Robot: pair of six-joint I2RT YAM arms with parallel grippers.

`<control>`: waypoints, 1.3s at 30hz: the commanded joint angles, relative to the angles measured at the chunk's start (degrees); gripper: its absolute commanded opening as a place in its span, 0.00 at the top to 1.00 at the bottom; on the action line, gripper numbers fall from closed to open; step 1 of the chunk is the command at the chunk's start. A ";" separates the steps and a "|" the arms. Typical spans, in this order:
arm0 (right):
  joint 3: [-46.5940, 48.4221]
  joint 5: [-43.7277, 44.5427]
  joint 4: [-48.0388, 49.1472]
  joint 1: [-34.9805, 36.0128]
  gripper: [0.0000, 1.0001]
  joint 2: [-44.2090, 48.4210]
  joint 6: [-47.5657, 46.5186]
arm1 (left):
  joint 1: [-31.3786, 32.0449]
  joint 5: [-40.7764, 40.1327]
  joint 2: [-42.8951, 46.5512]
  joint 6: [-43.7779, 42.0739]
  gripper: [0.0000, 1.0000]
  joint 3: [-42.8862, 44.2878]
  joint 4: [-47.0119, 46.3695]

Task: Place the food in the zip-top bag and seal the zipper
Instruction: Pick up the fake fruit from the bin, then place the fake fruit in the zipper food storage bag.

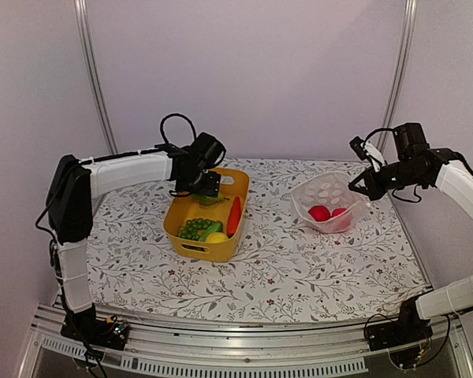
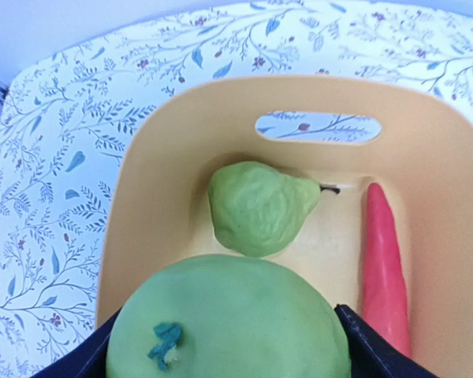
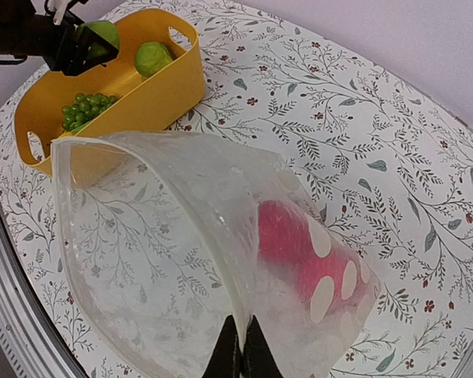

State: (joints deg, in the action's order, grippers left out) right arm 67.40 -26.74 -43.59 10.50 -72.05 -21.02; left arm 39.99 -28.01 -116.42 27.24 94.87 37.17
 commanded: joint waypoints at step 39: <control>6.55 -5.69 -12.27 6.71 0.99 0.27 -2.97 | 33.47 4.02 1.35 -37.67 0.38 4.88 -31.76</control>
State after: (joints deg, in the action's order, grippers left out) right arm 73.63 -31.07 -55.37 16.86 -72.40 -23.44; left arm 72.25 -17.12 -112.55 -7.01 96.79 0.97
